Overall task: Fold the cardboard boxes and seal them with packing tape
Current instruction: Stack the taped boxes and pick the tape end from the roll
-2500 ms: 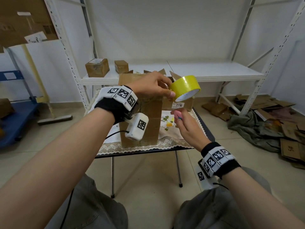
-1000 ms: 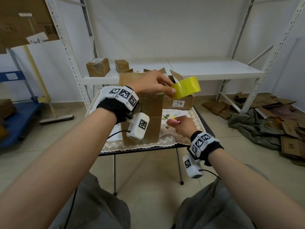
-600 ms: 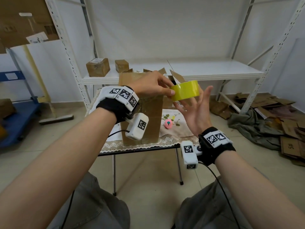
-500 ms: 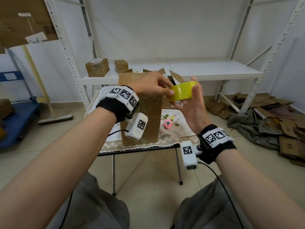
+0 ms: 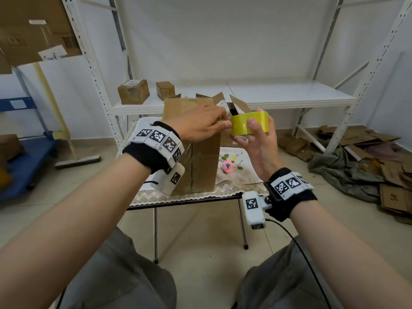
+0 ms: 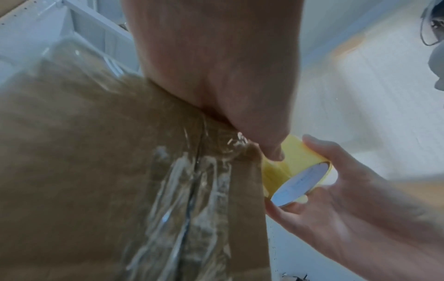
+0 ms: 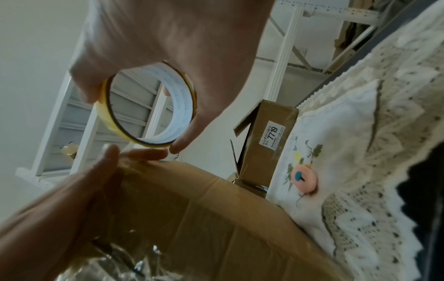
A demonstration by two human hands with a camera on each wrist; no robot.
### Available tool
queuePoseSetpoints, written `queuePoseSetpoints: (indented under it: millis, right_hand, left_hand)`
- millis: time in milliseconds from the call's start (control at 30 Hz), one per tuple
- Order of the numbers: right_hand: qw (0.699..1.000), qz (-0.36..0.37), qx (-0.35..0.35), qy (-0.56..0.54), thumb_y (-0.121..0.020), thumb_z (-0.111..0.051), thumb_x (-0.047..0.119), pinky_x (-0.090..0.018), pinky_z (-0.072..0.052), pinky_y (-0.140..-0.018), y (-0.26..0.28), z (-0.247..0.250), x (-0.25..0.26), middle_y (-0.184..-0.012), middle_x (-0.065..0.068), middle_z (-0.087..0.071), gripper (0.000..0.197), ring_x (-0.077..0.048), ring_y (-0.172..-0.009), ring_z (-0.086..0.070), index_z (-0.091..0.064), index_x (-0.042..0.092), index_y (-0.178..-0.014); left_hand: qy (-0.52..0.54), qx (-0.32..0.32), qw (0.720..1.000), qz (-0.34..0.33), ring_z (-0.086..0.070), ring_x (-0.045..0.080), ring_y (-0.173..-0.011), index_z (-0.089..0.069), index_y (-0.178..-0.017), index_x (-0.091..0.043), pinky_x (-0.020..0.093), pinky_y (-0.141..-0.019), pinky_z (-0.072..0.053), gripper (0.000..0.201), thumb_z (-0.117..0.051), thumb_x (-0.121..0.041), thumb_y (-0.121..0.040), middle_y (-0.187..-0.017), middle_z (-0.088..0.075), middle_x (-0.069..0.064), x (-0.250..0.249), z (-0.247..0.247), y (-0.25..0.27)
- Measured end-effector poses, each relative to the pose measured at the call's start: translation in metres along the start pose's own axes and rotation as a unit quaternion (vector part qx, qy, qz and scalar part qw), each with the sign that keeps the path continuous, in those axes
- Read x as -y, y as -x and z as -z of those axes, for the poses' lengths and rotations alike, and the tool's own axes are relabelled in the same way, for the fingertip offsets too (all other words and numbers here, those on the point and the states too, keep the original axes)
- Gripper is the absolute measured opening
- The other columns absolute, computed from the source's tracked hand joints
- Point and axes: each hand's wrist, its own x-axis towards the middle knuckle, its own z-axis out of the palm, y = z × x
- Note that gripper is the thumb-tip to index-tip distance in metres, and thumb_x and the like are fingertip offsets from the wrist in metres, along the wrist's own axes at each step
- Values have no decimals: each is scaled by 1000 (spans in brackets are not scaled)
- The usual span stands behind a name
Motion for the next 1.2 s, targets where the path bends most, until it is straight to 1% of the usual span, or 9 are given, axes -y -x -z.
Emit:
queuePoseSetpoints:
  millis: [200, 267, 400, 500, 567, 700, 933, 1000, 1200]
  right_hand:
    - [1000, 14, 4, 16, -80, -79, 32, -52, -56, -91, -2, -3, -1, -142, -29, -43, 73, -46, -124, -57, -41, 20, -141]
    - [1000, 17, -1, 20, -79, -79, 31, -52, -56, -91, -2, -3, 2, -141, -28, -44, 74, -46, -124, -57, -41, 19, -141]
    - [999, 22, -8, 22, -77, -79, 31, -49, -57, -89, -1, 2, 7, -133, -20, -49, 77, -45, -124, -57, -40, 19, -142]
    - [999, 28, -5, 31, -76, -79, 31, -47, -57, -88, 0, 3, 9, -132, -20, -49, 78, -44, -122, -58, -40, 19, -142]
    - [999, 29, -1, 34, -76, -79, 30, -50, -57, -89, 0, 2, 10, -131, -19, -48, 78, -44, -122, -58, -41, 19, -142]
    - [999, 28, 0, 35, -75, -79, 30, -48, -57, -89, 1, -1, 10, -130, -17, -49, 79, -40, -122, -59, -40, 19, -143]
    - [998, 41, -48, 18, -80, -76, 28, -49, -57, -92, -1, 4, 4, -136, -22, -47, 69, -42, -123, -58, -42, 22, -140]
    - [996, 38, -81, 3, -78, -77, 30, -46, -58, -90, -4, 16, 6, -140, -25, -45, 70, -41, -122, -59, -42, 25, -138]
    - [978, -38, -107, 173, -77, -85, 27, -40, -61, -85, -11, 39, -13, -135, -11, -44, 78, -30, -118, -59, -37, 28, -138]
  left_hand:
    - [59, 68, 996, 10, -45, 16, -109, -59, -121, -24, 35, -93, -39, 28, -58, -40, -98, -116, -52, -3, 2, 23, -9]
    - [30, 93, 995, 24, -40, 18, -116, -62, -118, -32, 40, -99, -37, 27, -61, -44, -94, -123, -50, -2, 1, 30, -15]
    - [41, 82, 995, 30, -30, 20, -126, -69, -90, -37, 48, -106, -32, 9, -63, -44, -90, -128, -50, -9, 1, 25, -20]
    - [60, 66, 996, 19, -31, 21, -125, -64, -72, -41, 47, -108, -29, 16, -65, -41, -88, -130, -50, -16, 3, 18, -21]
    - [69, 63, 996, 14, -33, 21, -127, -66, -68, -42, 46, -110, -25, 16, -63, -52, -79, -131, -51, -20, 7, 16, -21]
    - [73, 65, 995, 7, -36, 20, -131, -71, -75, -32, 46, -114, -21, 35, -54, -62, -70, -134, -52, -20, 13, 14, -21]
    - [95, 37, 995, 11, -33, 21, -127, -72, -77, -25, 38, -104, -26, 20, -61, -40, -84, -130, -51, -21, 9, 12, -16]
    - [108, 30, 994, 13, -32, 20, -127, -71, -75, -27, 39, -104, -26, 20, -60, -43, -80, -133, -52, -20, 12, 11, -14]
    - [65, 38, 997, 14, -32, 20, -126, -75, -97, -34, 43, -106, -28, 41, -47, -57, -77, -135, -53, -20, 10, 7, -16]
